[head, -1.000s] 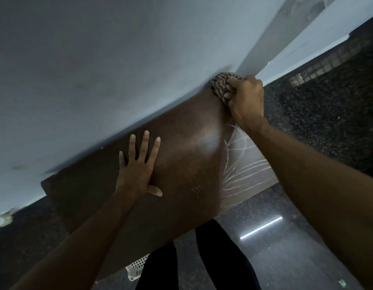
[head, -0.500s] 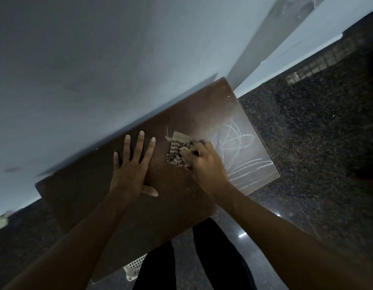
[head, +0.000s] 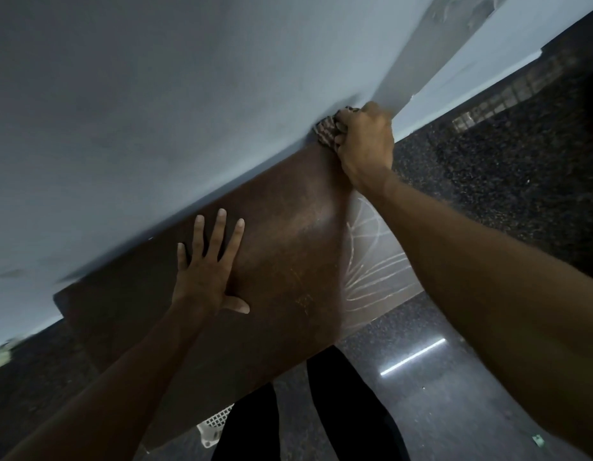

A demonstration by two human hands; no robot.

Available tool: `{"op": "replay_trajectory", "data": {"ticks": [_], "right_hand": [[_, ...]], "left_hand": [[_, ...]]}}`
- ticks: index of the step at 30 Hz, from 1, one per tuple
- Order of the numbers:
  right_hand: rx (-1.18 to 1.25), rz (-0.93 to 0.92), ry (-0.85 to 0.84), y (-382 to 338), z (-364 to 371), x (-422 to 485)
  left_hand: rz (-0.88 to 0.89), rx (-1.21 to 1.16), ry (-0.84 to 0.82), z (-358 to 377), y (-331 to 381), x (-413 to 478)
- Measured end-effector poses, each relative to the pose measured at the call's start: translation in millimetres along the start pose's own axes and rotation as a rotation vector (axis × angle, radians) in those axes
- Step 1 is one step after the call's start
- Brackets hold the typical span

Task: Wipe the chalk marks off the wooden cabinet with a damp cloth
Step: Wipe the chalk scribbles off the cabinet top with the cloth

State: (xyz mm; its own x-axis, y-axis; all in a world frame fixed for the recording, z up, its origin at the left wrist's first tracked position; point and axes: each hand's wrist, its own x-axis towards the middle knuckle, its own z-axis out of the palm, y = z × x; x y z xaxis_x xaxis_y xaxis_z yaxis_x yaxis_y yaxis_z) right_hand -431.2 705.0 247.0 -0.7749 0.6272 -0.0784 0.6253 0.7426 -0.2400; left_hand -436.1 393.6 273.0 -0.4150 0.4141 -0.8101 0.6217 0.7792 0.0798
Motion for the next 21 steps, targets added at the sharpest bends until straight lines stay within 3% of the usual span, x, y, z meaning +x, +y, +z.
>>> {"op": "replay_trajectory", "data": {"ticks": [2, 8, 12, 15, 21], "right_hand": [[0.022, 0.015, -0.034, -11, -2, -9], [0.179, -0.329, -0.266, -72, 7, -95], [0.198, -0.395, -0.276, -63, 12, -113], [0.198, -0.353, -0.245, -36, 8, -98], [0.172, -0.023, -0.107, 39, -5, -50]], "left_hand": [[-0.004, 0.009, -0.006, 0, 0, 0], [-0.019, 0.014, 0.001, -3, 4, -2], [-0.019, 0.013, -0.005, -3, 3, -2], [-0.019, 0.014, -0.004, -3, 3, -2], [0.002, -0.008, 0.009, -1, 1, -2]]}}
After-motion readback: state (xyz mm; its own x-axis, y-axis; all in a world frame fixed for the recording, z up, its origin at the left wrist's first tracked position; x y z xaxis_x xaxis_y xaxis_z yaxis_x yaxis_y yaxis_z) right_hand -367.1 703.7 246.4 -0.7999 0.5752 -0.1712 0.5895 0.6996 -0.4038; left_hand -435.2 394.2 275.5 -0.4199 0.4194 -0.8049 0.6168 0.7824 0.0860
